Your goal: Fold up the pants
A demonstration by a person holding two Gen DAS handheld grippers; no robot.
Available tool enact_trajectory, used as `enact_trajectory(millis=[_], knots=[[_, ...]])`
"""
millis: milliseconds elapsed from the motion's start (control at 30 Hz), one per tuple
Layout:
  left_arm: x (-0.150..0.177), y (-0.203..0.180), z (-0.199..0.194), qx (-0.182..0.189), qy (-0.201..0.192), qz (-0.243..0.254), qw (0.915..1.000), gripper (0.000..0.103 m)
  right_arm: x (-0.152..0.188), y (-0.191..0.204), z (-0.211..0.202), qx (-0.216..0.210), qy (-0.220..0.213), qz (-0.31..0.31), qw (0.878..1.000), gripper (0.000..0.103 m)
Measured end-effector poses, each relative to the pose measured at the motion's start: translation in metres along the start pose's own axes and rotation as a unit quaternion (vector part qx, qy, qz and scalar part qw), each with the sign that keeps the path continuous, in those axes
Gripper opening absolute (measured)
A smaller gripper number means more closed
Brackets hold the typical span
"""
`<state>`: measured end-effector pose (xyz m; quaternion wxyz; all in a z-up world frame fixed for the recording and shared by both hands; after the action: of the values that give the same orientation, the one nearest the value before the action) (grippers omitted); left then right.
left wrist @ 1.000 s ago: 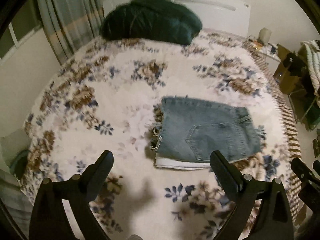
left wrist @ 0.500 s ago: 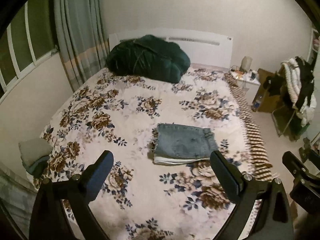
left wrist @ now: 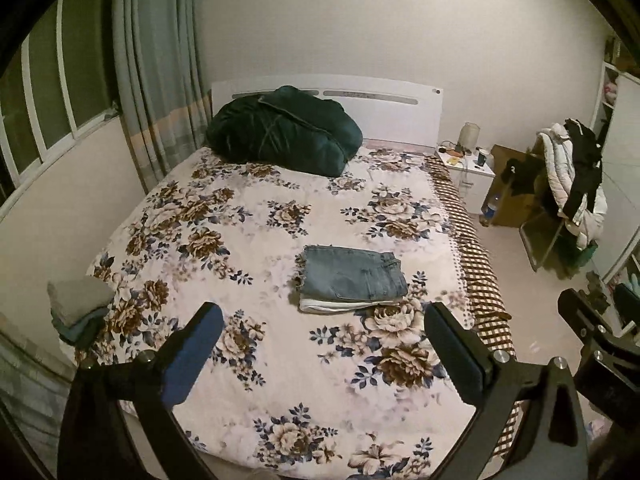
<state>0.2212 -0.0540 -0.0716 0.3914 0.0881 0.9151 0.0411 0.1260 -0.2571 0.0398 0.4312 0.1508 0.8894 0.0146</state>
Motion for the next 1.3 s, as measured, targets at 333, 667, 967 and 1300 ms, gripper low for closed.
enact_trajectory(millis=[333,667,967,1300], knots=[[0.007,0.006,-0.017,0.005,0.002,0.013,0.9999,0.103,-0.001,0.012,-0.022,0.004,-0.002,0.008,1.0,0.103],[0.012,0.011,-0.03,0.01,0.001,0.013,0.9999,0.103,-0.001,0.018,-0.034,-0.002,0.005,0.005,1.0,0.103],[0.012,0.012,-0.039,0.007,0.0,0.013,0.9999,0.103,-0.002,0.02,-0.038,-0.012,0.012,0.011,1.0,0.103],[0.006,0.013,-0.046,0.0,-0.004,0.015,0.9999,0.103,0.002,0.019,-0.037,-0.008,0.007,0.007,1.0,0.103]])
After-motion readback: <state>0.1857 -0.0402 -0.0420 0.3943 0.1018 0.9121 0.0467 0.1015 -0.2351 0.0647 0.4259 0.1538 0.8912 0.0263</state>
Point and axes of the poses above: each gripper's, at about its wrist camera, not at the fingertips, and z roughly the way its jaws point, y to its left, x to its underside, the point moved 4 cm from there along z, roughly the way its jaws point, and after that the axes turned 13 degrees about z, right-handed, at the moved point
